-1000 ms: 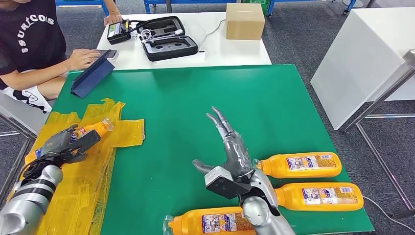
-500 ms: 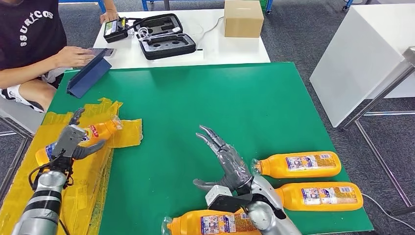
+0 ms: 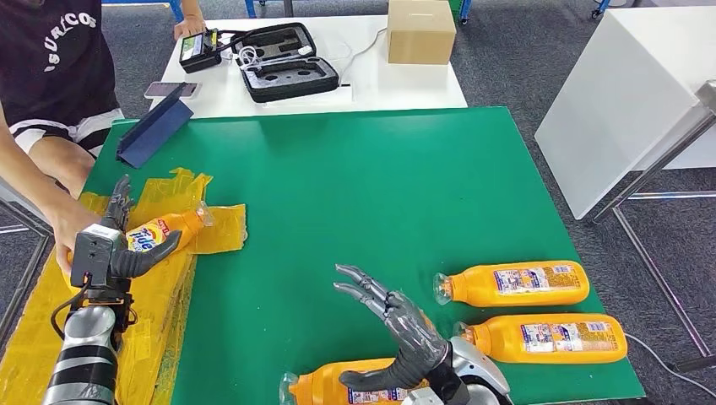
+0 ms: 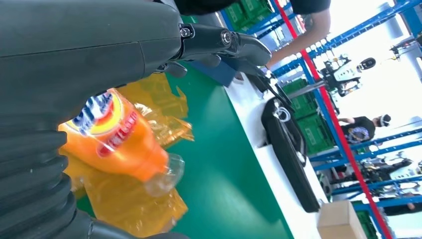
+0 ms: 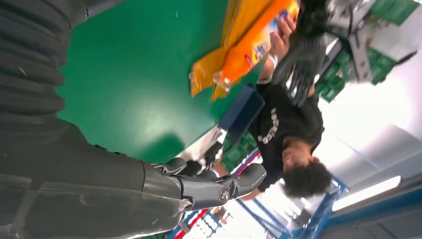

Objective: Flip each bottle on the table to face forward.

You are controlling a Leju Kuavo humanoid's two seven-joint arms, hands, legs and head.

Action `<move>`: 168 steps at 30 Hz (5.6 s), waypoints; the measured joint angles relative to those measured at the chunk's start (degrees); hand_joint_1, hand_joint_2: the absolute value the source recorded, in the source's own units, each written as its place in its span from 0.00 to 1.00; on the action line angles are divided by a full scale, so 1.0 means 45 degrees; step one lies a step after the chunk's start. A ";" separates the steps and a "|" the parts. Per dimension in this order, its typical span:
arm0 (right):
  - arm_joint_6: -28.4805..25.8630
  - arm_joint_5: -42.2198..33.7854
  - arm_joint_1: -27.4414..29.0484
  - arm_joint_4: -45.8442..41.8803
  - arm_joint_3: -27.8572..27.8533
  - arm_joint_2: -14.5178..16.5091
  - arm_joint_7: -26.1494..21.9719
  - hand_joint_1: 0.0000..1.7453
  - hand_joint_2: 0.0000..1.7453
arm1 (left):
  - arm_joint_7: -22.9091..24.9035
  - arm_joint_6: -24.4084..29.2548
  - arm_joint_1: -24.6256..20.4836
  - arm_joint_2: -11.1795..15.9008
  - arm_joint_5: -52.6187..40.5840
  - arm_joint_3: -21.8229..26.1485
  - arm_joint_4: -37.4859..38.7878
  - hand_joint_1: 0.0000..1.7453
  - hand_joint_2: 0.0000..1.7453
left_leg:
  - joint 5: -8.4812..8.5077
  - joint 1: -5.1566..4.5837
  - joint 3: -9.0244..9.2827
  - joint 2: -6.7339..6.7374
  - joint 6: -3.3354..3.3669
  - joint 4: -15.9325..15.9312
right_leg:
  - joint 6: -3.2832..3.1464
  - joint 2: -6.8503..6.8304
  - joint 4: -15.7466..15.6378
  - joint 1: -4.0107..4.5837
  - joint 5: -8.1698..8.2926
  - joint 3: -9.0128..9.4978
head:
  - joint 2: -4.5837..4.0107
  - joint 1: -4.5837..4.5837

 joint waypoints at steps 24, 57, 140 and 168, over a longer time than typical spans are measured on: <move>0.0827 0.0857 0.0457 0.0215 0.0605 -0.0872 0.0826 0.00 1.00 | -0.0150 0.0107 -0.0538 -0.0523 0.0287 -0.1006 0.0524 0.00 1.00 | 0.0000 0.0000 0.0000 0.0002 0.0000 0.0000 | 0.0000 0.0000 0.0000 0.0000 0.0000 0.0000 | 0.0000 -0.0002; 0.1282 0.1269 -0.1479 0.3384 0.2767 -0.1619 0.2156 0.00 1.00 | -0.0158 0.0218 -0.1741 -0.0891 0.0754 -0.2200 0.1937 0.00 1.00 | 0.0001 0.0001 0.0001 0.0002 0.0000 0.0001 | 0.0001 0.0001 0.0001 0.0001 0.0001 0.0003 | 0.0000 -0.0005; -0.5781 0.9793 0.0628 0.1947 -0.2559 0.1734 1.0974 0.00 1.00 | 0.1424 -0.0108 0.4718 -0.2326 -0.0349 -0.4098 -0.3587 0.00 1.00 | -0.0035 0.0004 -0.0016 0.0060 0.0007 0.0000 | -0.0037 0.0059 -0.0011 0.0011 0.0018 -0.0028 | 0.0000 -0.0005; -0.5524 0.8556 -0.3730 0.6865 -0.3722 0.3287 1.0277 0.00 1.00 | 0.1705 0.0534 0.3140 -0.2711 -0.0730 -0.4692 -0.1835 0.00 1.00 | -0.0021 0.0009 -0.0011 0.0064 0.0004 0.0001 | -0.0036 0.0063 0.0000 0.0020 0.0021 -0.0011 | 0.0000 -0.0006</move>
